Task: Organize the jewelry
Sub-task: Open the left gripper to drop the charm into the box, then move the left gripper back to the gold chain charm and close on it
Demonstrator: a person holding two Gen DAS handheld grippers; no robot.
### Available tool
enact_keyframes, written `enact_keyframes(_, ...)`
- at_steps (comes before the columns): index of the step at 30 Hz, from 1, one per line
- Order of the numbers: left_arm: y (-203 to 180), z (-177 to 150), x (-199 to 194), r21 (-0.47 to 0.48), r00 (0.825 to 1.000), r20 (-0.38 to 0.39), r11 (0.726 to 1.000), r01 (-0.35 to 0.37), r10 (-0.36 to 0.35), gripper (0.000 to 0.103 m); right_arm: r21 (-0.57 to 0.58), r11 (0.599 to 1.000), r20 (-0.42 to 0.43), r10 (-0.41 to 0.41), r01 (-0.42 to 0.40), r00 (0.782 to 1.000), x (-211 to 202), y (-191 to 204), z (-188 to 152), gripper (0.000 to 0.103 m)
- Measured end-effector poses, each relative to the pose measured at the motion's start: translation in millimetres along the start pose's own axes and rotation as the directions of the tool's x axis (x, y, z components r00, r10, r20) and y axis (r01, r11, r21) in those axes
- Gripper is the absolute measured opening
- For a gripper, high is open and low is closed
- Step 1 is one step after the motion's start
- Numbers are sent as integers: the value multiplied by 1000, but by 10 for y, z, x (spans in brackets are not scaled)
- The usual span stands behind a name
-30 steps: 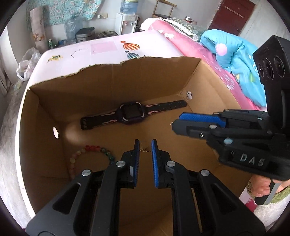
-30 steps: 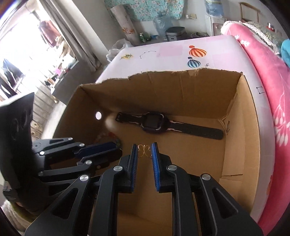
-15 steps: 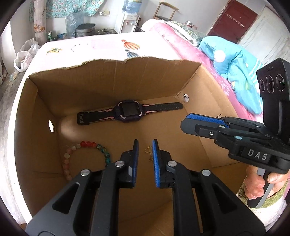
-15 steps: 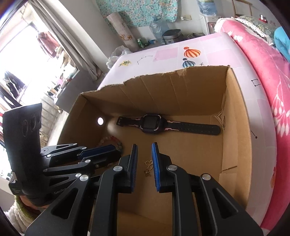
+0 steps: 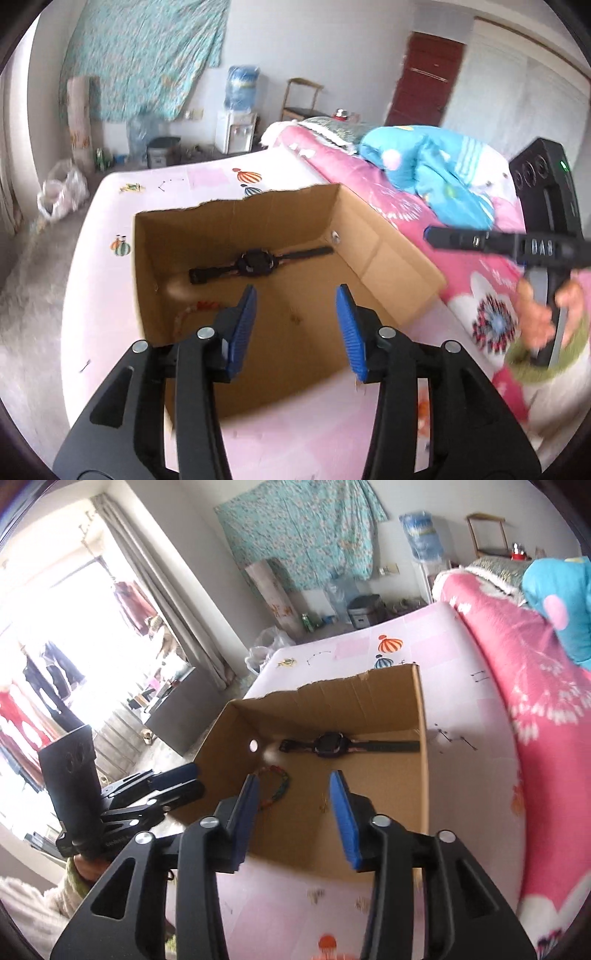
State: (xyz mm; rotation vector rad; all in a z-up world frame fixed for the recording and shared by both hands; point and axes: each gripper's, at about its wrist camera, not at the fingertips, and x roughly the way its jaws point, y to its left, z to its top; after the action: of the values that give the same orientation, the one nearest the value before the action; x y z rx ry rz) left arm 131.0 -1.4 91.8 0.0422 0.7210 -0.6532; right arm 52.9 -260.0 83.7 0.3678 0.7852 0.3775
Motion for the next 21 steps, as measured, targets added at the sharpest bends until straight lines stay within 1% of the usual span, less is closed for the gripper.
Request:
enact_keyframes(4, -82, -397, -236, 55, 999, -32, 998, 12, -10, 43, 1, 1000, -11, 0, 0, 1000, -200, 15, -359, 42)
enact_keyframes(7, -161, -666, -241, 61, 997, -69, 998, 30, -26, 43, 12, 999, -45, -47, 48, 998, -186, 15, -659, 42)
enact_keyframes(9, -198, -797, -148, 43, 994, -98, 998, 55, -50, 43, 62, 997, -77, -48, 53, 996, -94, -40, -845, 42)
enact_keyframes(11, -260, -898, 17, 15, 990, -124, 997, 74, -72, 43, 102, 992, -108, -66, 77, 992, 21, -107, -978, 42)
enact_keyframes(14, -391, -992, 263, 42, 986, -149, 996, 76, -69, 43, 129, 983, -150, -110, 130, 983, 189, -176, -1142, 42)
enact_keyframes(15, -431, -998, 316, 47, 986, -155, 996, 75, -67, 43, 121, 979, -165, -144, 165, 976, 238, -197, -1181, 42)
enact_keyframes(16, -494, -1009, 399, 63, 985, -158, 995, 83, -72, 43, 117, 976, -174, -163, 185, 971, 264, -206, -1201, 42)
enact_keyframes(18, -603, -1032, 515, 99, 984, -170, 992, 77, -59, 43, 91, 966, -182, -222, 241, 958, 306, -222, -1249, 42)
enact_keyframes(19, -675, -1039, 581, 135, 983, -177, 989, 64, -40, 43, 87, 965, -184, -228, 247, 956, 309, -228, -1258, 42)
enact_keyframes(21, -800, -1060, 699, 213, 985, -175, 977, 29, 9, 43, 104, 966, -185, -215, 236, 959, 321, -257, -1279, 42)
